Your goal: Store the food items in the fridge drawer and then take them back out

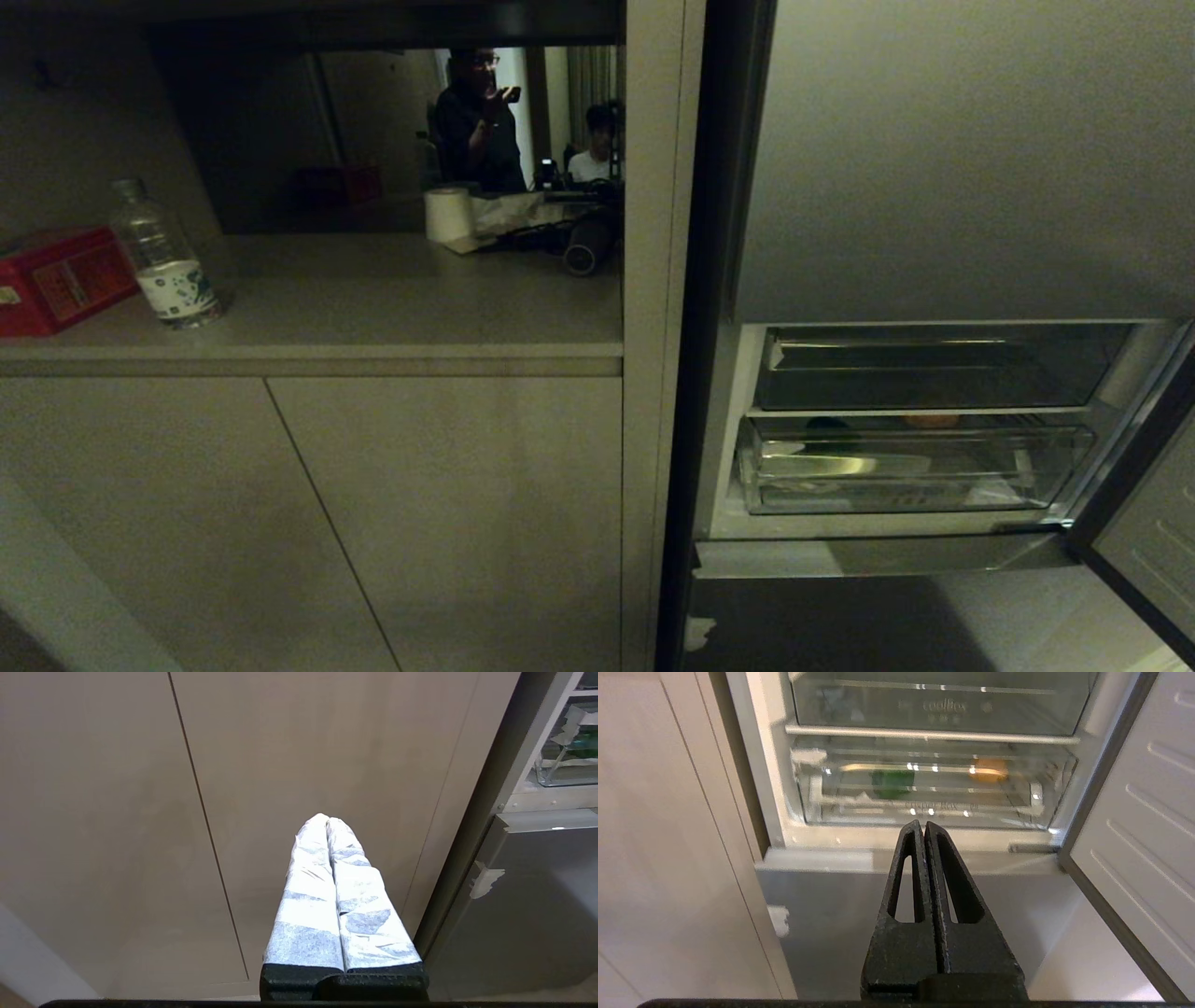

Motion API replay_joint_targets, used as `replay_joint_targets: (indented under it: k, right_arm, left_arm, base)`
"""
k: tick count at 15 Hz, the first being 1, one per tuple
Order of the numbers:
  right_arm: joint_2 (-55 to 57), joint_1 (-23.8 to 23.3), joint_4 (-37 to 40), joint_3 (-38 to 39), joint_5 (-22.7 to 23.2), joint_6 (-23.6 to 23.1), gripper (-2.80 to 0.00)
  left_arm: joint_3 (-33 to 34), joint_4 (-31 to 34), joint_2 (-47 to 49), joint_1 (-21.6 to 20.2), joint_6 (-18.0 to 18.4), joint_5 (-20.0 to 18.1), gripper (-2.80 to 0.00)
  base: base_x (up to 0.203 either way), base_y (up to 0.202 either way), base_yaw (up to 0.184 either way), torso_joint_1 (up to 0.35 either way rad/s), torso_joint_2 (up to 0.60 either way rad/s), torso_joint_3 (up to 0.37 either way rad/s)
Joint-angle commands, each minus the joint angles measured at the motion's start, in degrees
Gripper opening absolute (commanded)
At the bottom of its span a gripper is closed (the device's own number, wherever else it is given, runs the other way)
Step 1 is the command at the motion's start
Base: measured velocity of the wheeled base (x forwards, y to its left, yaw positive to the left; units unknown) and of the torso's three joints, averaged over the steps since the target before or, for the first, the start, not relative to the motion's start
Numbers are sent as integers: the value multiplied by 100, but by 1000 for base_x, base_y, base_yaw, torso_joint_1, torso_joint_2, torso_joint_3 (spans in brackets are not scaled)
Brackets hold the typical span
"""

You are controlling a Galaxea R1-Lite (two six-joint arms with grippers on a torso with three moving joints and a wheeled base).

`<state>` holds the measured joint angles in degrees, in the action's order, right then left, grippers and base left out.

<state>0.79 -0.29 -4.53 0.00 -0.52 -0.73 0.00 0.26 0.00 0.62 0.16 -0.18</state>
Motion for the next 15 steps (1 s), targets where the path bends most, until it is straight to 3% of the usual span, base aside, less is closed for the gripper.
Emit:
replay_joint_targets:
  k: [1, 3, 15]
  right_arm:
    - [-88, 3, -4, 176, -9, 12, -280]
    - [-88, 3, -12, 176, -9, 3, -280]
    - [-88, 3, -12, 176, -9, 12, -280]
  left_arm:
    - [0, 0, 9, -1, 2, 1, -280]
    - [0, 0, 9, -1, 0, 1, -280]
    - [0, 0, 9, -1, 2, 1, -280]
  base:
    - [0, 0, 0, 0, 0, 0]
    - [0, 3, -40, -2, 1, 1]
    - [0, 8, -175, 1, 2, 4]
